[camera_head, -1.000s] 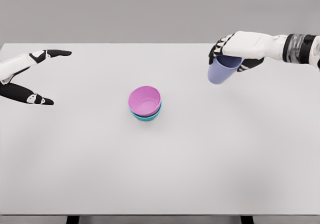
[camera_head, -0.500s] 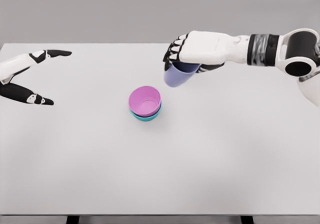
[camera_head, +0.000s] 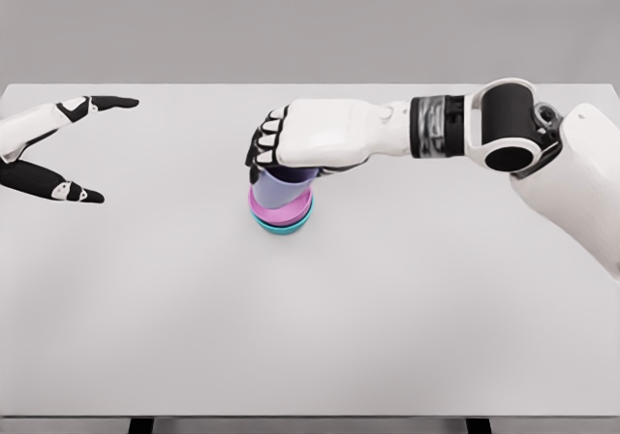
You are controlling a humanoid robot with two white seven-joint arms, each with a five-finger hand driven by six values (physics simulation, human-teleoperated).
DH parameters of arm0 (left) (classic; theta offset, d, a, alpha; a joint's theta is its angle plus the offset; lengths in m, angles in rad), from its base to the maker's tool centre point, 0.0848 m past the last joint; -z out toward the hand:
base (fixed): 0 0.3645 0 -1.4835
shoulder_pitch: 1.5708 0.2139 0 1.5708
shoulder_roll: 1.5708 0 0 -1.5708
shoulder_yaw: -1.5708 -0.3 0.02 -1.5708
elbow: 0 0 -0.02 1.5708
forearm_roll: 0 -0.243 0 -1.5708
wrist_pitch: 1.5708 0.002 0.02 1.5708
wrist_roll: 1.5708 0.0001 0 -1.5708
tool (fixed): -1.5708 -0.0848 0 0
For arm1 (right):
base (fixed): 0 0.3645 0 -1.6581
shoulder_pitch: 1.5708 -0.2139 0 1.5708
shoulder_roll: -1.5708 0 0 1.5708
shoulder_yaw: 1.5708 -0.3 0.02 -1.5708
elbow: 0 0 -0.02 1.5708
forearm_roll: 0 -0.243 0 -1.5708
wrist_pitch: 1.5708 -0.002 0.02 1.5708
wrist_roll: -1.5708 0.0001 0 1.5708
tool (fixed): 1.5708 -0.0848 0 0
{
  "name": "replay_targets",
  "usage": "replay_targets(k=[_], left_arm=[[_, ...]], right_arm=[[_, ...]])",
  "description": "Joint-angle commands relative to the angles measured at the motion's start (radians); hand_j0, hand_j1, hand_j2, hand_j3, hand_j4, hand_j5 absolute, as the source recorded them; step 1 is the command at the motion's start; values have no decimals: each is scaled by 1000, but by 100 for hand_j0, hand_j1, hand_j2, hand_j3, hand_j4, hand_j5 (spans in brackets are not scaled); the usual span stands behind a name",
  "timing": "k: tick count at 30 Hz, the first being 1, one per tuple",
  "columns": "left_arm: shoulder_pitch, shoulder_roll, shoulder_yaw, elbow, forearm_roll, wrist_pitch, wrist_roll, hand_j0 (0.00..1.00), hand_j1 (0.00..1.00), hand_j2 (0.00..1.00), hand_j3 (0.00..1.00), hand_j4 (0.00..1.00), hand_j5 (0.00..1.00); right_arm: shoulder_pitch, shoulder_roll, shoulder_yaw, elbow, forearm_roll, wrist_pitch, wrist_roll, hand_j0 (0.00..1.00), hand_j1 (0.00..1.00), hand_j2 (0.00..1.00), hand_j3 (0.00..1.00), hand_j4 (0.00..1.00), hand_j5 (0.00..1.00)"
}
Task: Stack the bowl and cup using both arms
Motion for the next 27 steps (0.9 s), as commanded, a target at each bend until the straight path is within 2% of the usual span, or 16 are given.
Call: replay_targets(k=[1,4,17,20,23,25,26,27], left_arm=[[0,1,0,1,8,3,0,100,100,100,100,100,100],[0,1,0,0,8,3,0,100,100,100,100,100,100],[0,0,0,0,10,3,0,100,100,100,100,100,100],[0,0,0,0,10,3,0,100,100,100,100,100,100],[0,0,0,0,10,3,0,100,100,100,100,100,100],[0,0,0,0,10,3,0,100,100,100,100,100,100],[0,0,0,0,10,3,0,100,100,100,100,100,100],[0,0,0,0,10,3,0,100,100,100,100,100,100]], right_arm=[[0,16,5,31,1,3,-1,70,70,70,70,70,70],[0,31,6,85,3,3,-1,71,71,71,71,71,71],[0,49,42,146,9,3,-1,72,72,72,72,72,72],[0,66,42,160,49,3,-1,76,76,76,76,76,76],[0,69,42,160,50,3,-1,77,77,77,77,77,77],[0,69,42,157,50,3,-1,85,85,85,85,85,85],[2,68,42,149,50,3,-1,99,99,99,99,99,99],[2,66,42,143,50,3,-1,100,100,100,100,100,100]])
